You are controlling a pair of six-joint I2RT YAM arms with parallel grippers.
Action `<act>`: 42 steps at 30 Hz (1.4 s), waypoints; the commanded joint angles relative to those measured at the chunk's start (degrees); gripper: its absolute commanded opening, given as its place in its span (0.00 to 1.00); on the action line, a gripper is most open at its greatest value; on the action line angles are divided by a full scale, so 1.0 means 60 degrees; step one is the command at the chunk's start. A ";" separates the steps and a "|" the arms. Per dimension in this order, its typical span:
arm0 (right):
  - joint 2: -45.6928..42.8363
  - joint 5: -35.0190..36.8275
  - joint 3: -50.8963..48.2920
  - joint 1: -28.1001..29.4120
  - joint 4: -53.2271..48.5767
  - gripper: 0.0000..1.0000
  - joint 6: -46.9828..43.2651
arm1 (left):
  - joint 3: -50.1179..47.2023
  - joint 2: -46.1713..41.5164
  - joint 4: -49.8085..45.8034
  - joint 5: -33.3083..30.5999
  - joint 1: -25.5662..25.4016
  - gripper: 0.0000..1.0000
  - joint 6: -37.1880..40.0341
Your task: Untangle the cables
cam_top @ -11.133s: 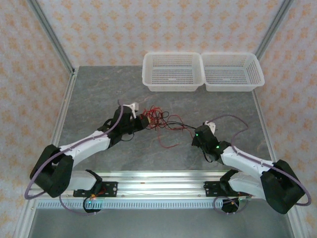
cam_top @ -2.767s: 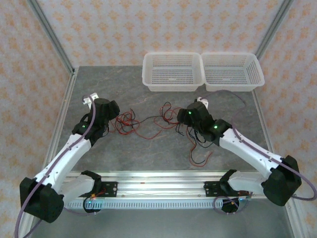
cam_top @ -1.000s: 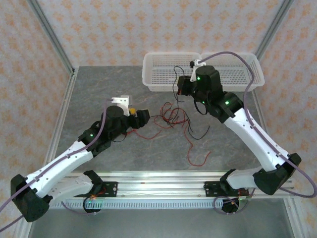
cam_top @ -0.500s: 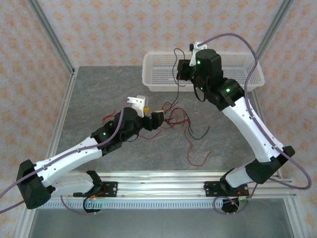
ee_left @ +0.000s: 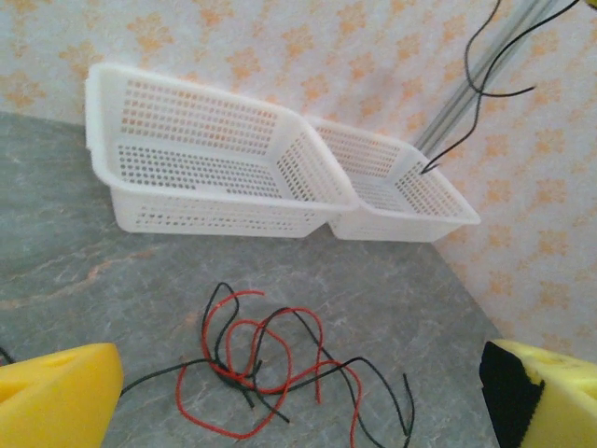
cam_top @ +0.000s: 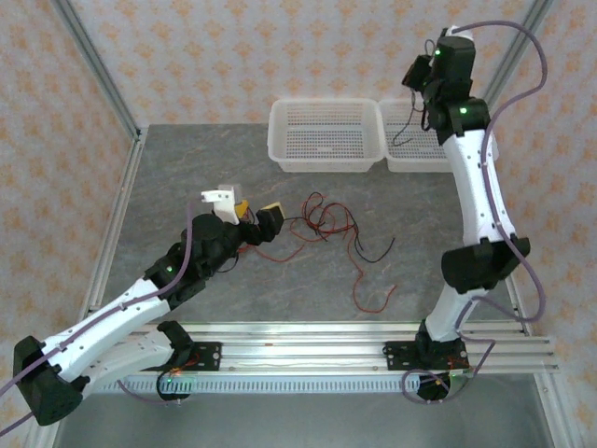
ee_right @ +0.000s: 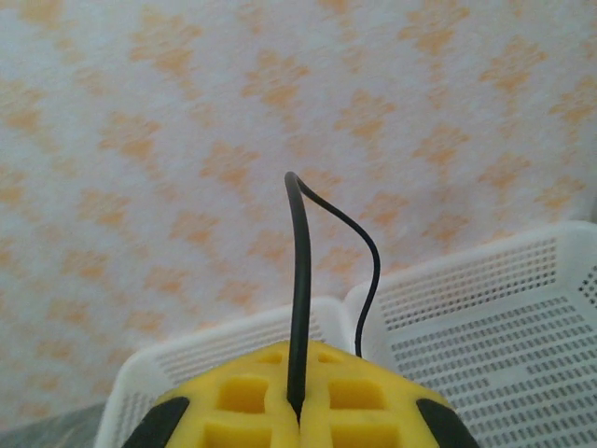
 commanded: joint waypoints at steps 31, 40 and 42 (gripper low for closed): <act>0.6214 -0.0899 0.2111 -0.2347 0.0564 0.53 0.1434 | 0.0902 0.0220 -0.1925 -0.0120 0.0395 0.92 0.0046; 0.5217 -0.0527 0.2104 -0.2354 -0.0178 0.72 0.1354 | 0.1245 0.0620 -0.2785 -0.0198 0.0396 0.90 -0.0458; 0.4869 -0.0489 0.1965 -0.2354 -0.0417 0.72 0.1360 | 0.1293 0.0696 -0.2901 -0.0052 0.0394 0.88 -0.0594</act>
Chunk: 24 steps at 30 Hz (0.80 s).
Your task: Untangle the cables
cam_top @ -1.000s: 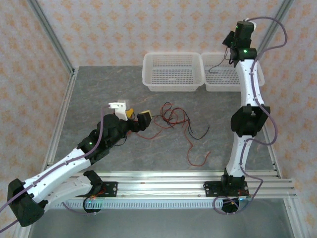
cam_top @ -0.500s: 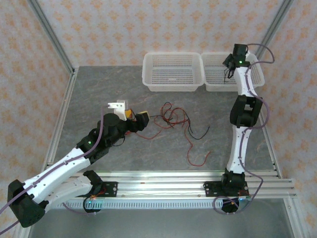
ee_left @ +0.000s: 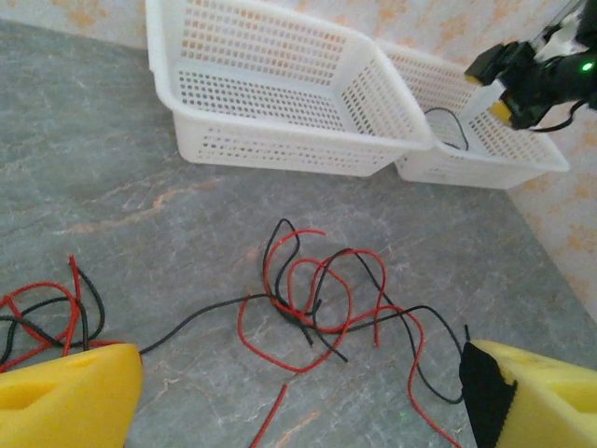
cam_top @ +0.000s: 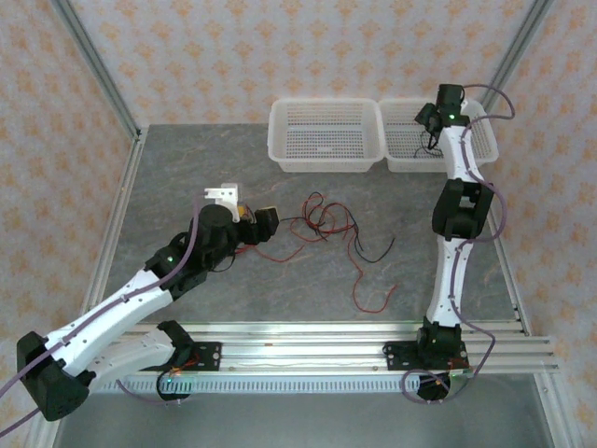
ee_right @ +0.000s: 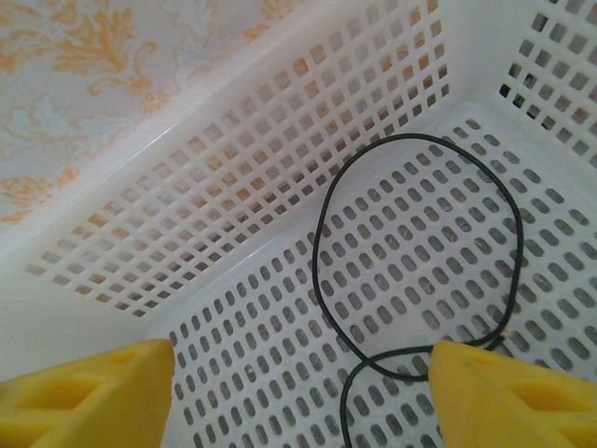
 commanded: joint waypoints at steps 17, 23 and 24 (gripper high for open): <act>-0.8108 0.0371 -0.7373 0.0670 0.0796 0.71 -0.0155 | 0.0985 0.2176 -0.1057 0.0109 -0.2087 0.83 -0.0998; -1.0962 -0.0092 -1.0682 0.0933 0.1499 0.71 0.0006 | 0.1749 0.4105 -0.0691 -0.0096 -0.2925 0.80 -0.0874; -1.1400 -0.0130 -1.1149 0.0947 0.1523 0.71 0.0036 | 0.1920 0.4528 -0.0564 -0.0109 -0.2990 0.80 -0.0590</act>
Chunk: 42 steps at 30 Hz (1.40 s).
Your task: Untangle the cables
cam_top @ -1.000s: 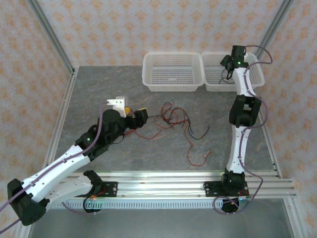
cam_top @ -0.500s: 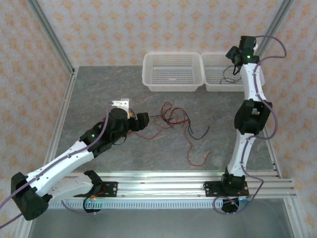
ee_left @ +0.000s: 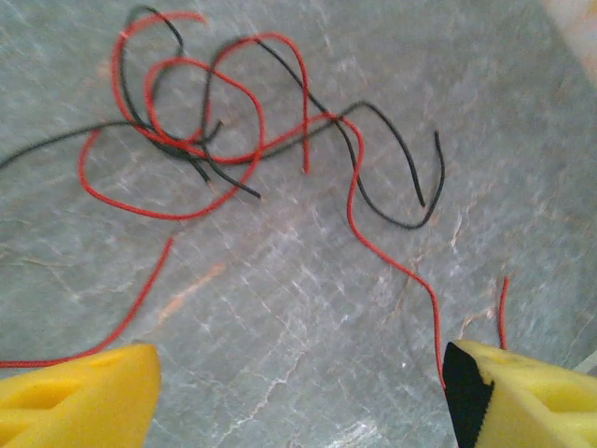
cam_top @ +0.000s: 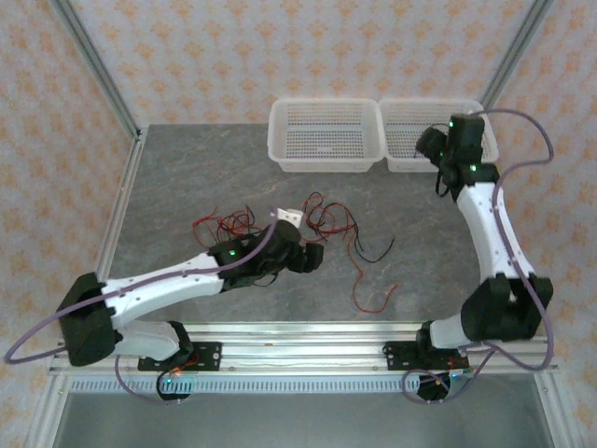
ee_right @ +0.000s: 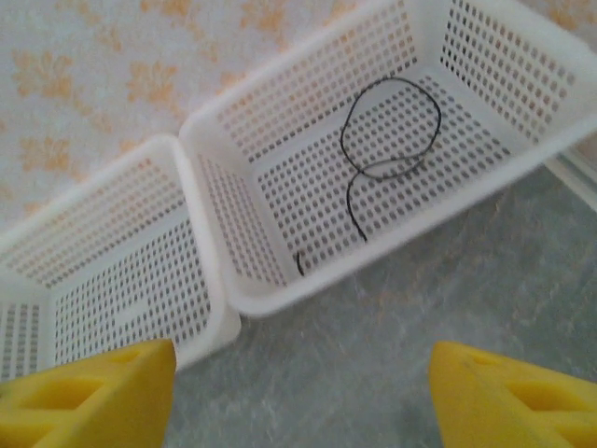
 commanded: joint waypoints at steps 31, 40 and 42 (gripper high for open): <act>-0.5009 -0.1507 -0.5839 0.0041 0.0717 0.63 0.0997 | 0.5246 0.7336 0.0357 0.1804 0.0906 0.57 0.2357; -0.5080 -0.1649 -0.5876 0.0055 0.0748 0.62 0.1214 | 0.5385 0.7559 0.0196 0.1311 0.0978 0.34 0.2279; -0.5082 -0.1707 -0.5898 0.0055 0.0760 0.61 0.1253 | 0.5404 0.7530 0.0196 0.1290 0.0976 0.23 0.2279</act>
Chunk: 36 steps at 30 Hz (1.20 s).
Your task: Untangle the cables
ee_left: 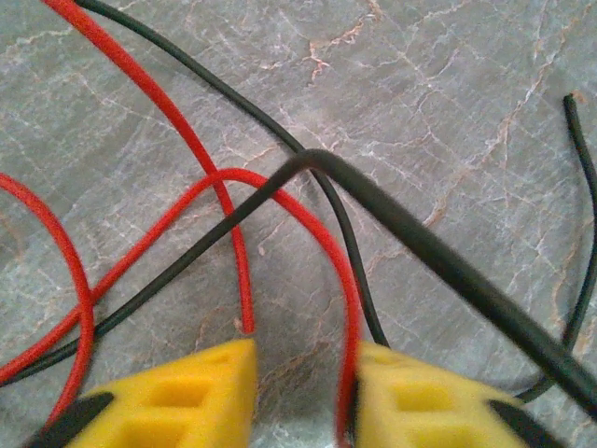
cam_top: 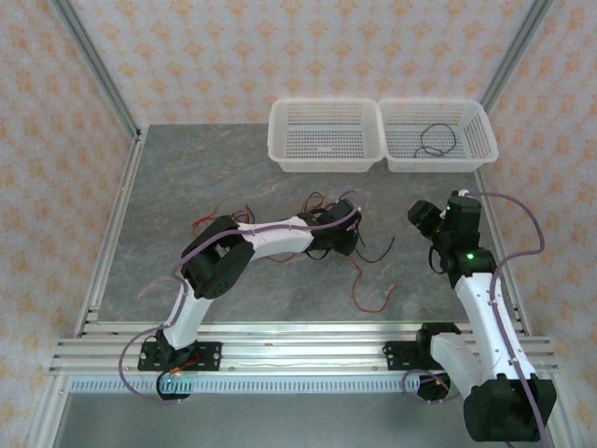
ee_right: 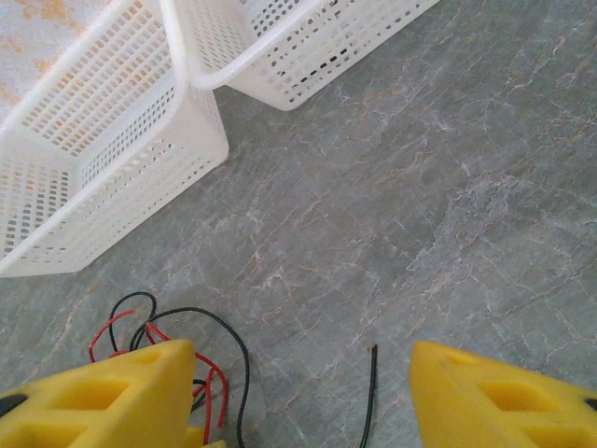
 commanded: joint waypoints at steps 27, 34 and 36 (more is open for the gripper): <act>0.1499 -0.3443 -0.0765 0.1579 0.2515 0.57 0.0606 | -0.1530 -0.3546 0.0496 0.0336 -0.0210 0.00 -0.1016; 0.3057 -0.4421 -0.0829 0.1937 0.3845 0.50 0.0732 | -0.1651 -0.4274 0.0747 0.0549 -0.0262 0.00 -0.1161; 0.3512 -0.4632 -0.0815 0.2078 0.4366 0.50 0.0927 | -0.1652 -0.4461 0.0790 0.0676 -0.0300 0.00 -0.1188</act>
